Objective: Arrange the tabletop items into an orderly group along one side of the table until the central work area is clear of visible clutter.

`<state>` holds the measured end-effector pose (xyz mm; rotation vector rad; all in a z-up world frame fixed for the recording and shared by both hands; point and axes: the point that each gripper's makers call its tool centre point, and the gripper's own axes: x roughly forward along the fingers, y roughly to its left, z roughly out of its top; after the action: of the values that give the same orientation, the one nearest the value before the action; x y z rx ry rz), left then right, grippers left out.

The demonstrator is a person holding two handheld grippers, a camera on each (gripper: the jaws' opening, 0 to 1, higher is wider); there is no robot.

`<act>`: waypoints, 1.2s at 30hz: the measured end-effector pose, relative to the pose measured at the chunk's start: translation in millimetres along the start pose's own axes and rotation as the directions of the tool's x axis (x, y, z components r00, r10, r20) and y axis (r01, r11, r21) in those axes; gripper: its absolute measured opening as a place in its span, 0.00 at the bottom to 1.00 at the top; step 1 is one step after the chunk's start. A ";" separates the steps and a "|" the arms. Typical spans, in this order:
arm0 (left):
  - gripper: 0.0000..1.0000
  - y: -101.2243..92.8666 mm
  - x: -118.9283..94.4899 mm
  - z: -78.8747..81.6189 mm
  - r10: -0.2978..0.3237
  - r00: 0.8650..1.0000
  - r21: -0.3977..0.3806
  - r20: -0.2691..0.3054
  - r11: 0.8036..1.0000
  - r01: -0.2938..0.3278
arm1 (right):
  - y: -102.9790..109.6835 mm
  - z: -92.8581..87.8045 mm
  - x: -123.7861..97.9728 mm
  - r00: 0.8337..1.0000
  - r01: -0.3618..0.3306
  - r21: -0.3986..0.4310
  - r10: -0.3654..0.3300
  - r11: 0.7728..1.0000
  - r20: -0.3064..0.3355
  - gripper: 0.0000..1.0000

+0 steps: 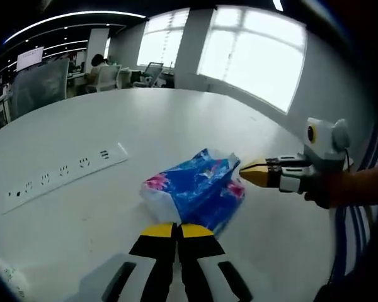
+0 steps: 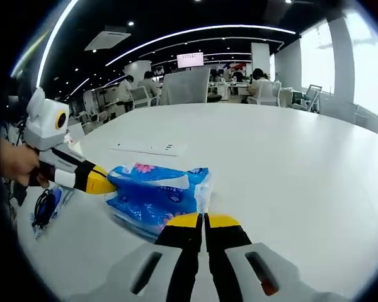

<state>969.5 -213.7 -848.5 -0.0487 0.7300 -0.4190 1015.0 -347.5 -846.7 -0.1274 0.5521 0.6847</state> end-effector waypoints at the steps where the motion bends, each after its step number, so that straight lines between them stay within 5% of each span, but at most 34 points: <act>1: 0.00 0.6 1.1 -0.8 0.001 1.000 0.000 -0.003 1.000 -0.001 | -0.1 -0.7 0.5 1.000 -0.001 0.000 0.001 1.000 -0.001 0.00; 36: 0.02 0.3 8.4 0.1 -0.003 1.000 0.031 0.009 1.000 0.003 | -5.0 -5.5 1.7 1.000 0.023 0.010 -0.023 1.000 -0.011 0.01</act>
<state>975.3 -216.7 -853.8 -0.0229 0.7144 -0.4329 1016.7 -351.9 -852.6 -0.1279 0.5637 0.6588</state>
